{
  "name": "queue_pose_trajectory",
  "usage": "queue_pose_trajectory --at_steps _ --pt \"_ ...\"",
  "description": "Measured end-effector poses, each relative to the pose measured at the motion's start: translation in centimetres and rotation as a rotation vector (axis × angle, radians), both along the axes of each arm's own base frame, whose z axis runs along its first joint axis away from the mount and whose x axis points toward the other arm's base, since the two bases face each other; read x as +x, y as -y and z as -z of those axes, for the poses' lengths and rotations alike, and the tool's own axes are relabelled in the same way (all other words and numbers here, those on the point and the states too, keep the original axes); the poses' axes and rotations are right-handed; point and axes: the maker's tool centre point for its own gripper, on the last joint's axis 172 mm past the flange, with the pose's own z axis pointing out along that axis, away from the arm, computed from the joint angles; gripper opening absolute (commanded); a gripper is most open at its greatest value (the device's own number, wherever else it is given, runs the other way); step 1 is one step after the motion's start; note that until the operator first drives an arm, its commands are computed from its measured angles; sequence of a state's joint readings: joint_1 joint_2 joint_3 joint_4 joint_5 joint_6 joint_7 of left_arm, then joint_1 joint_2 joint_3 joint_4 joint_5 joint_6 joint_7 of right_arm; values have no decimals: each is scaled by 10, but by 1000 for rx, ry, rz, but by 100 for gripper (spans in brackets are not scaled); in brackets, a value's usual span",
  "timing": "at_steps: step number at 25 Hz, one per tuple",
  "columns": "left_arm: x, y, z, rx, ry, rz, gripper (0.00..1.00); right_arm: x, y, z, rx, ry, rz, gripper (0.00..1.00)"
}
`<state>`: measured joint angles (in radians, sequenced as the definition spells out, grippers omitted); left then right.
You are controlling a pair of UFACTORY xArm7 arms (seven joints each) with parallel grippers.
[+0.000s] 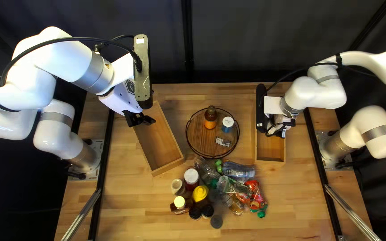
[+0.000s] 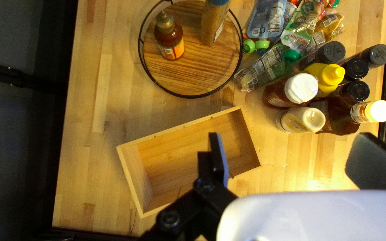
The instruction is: Separate condiments, baby food and spices and place it in 3 different racks/containers
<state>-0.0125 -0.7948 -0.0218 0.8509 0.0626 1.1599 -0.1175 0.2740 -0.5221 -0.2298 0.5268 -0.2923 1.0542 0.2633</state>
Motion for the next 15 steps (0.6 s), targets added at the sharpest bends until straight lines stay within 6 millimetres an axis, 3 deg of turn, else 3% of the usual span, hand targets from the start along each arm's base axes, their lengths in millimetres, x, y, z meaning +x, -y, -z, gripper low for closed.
queue_pose_trajectory --at_steps 7,11,15 --pt "0 0 0 0 0 0 100 53 -98 -18 17 40 -159 100" --pt "0 0 0 0 0 0 100 81 -153 -14 44 60 -244 100" --pt "0 0 0 0 0 0 100 108 -194 -7 55 75 -337 100"
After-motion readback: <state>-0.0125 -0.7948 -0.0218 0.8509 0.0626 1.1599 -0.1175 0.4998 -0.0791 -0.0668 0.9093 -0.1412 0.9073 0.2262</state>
